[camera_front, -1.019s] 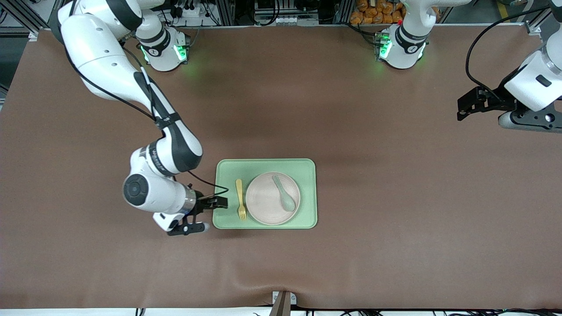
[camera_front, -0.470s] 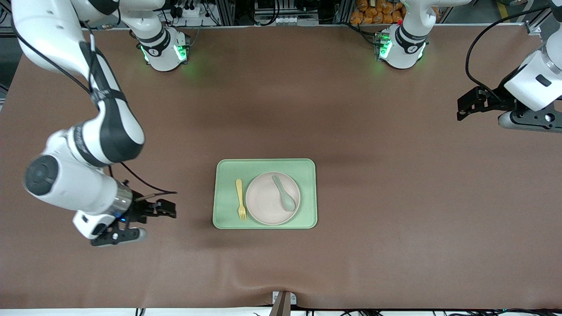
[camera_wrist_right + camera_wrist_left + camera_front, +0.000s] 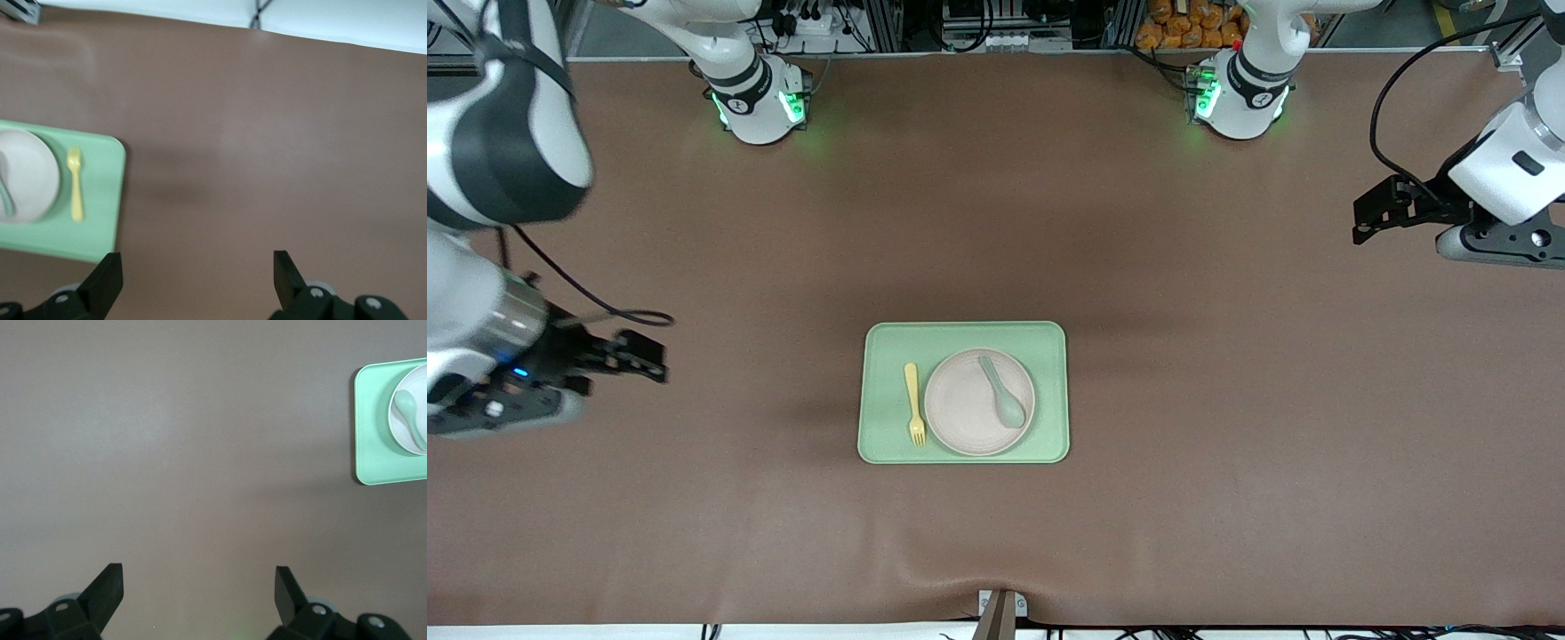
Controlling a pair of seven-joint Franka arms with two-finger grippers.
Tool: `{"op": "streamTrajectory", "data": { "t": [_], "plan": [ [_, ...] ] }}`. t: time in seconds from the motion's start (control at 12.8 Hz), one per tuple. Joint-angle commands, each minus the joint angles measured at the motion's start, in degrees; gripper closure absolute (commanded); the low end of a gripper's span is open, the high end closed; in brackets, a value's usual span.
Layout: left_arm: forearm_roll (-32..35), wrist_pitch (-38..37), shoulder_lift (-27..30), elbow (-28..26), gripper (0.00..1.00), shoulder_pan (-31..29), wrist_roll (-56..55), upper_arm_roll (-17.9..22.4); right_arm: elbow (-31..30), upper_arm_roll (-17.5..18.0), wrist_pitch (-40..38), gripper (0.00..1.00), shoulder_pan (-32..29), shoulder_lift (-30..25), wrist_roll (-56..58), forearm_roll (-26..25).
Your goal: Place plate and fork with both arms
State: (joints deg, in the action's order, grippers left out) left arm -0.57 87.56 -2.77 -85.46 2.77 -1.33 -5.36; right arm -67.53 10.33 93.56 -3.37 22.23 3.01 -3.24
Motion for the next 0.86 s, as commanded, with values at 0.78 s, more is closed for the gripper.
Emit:
{"op": "streamTrajectory", "data": {
  "t": [0.78],
  "plan": [
    [-0.49,-0.38,1.1,0.03,0.0,-0.31,2.83,0.0,-28.53,-14.11,3.22,0.0,4.42,-24.52,3.58,7.37]
  ]
}}
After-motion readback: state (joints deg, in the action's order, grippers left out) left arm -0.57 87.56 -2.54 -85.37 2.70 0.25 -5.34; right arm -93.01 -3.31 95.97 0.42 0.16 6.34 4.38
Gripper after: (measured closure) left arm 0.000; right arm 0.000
